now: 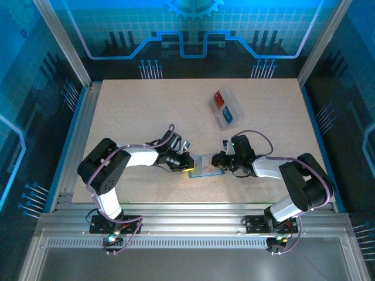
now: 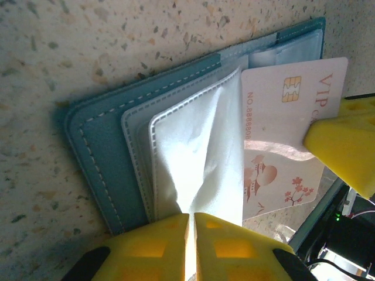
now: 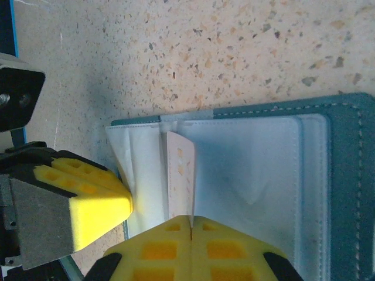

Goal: Put the credit cards into the card holder

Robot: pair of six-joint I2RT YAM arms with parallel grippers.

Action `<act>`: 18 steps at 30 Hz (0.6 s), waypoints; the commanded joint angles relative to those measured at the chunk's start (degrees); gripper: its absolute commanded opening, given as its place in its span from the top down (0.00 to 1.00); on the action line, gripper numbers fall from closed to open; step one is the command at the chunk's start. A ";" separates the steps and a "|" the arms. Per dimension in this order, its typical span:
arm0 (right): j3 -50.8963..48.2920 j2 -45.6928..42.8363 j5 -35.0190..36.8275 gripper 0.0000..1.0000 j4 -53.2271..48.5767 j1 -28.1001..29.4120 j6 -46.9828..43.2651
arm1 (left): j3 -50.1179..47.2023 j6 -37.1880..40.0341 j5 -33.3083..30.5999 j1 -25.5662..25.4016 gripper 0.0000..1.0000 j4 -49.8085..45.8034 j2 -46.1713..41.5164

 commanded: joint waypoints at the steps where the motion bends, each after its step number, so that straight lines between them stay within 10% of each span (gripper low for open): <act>1: -0.30 2.26 0.73 1.00 -0.01 0.70 1.41 | 0.43 0.86 -2.04 -0.28 0.87 -3.01 1.87; 18: -2.39 4.89 -3.52 1.00 8.20 0.64 7.41 | 0.55 0.88 -2.23 -0.29 0.87 -3.61 1.87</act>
